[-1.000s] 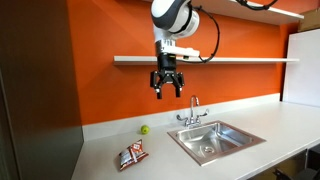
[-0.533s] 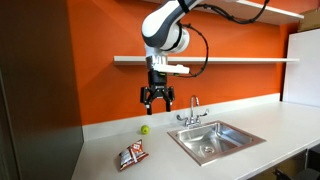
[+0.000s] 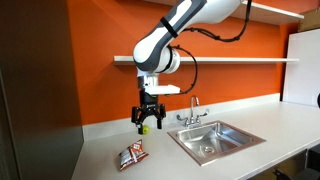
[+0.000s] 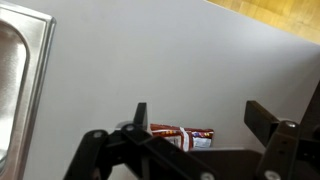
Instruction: Put the brown packet into the sink
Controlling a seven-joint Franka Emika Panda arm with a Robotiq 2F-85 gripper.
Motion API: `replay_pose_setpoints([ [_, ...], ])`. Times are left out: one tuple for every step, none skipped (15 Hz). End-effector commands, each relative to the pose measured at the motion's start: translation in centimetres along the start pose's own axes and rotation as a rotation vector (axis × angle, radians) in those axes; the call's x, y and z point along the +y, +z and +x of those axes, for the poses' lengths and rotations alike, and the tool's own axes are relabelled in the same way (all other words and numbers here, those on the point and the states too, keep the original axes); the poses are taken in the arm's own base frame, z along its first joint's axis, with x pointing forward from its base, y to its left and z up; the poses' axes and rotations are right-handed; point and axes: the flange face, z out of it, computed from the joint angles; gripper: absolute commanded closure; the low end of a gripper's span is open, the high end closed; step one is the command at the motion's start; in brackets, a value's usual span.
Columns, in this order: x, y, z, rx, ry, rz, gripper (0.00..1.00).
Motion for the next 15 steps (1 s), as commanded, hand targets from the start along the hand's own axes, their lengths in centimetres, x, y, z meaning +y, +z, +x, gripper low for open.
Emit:
replay_pose_setpoints([
  [-1.0,1.0,1.9,0.026,-0.007,-0.016,0.00],
  [-1.2,1.6,2.4,0.032,-0.009,-0.021,0.00],
  [-1.3,1.9,2.9,0.034,-0.015,-0.022,0.00],
  [-1.5,2.3,3.4,0.038,-0.019,-0.027,0.00],
  [-1.6,2.6,3.9,0.039,-0.023,-0.032,0.00],
  [-1.7,3.1,4.4,0.035,-0.027,-0.038,0.00],
  [-1.9,3.5,4.8,0.033,-0.032,-0.040,0.00],
  [-2.1,4.0,5.3,0.029,-0.036,-0.043,0.00],
  [-2.3,4.5,5.8,0.026,-0.040,-0.045,0.00],
  [-2.5,5.1,6.3,0.020,-0.046,-0.047,0.00],
  [-2.7,5.6,6.8,0.017,-0.049,-0.048,0.00],
  [-3.0,6.2,7.3,0.010,-0.053,-0.048,0.00],
  [-3.2,6.6,7.7,0.004,-0.057,-0.046,0.00],
  [-3.4,7.1,8.3,0.002,-0.059,-0.043,0.00],
  [-3.5,7.5,8.7,-0.002,-0.060,-0.041,0.00],
])
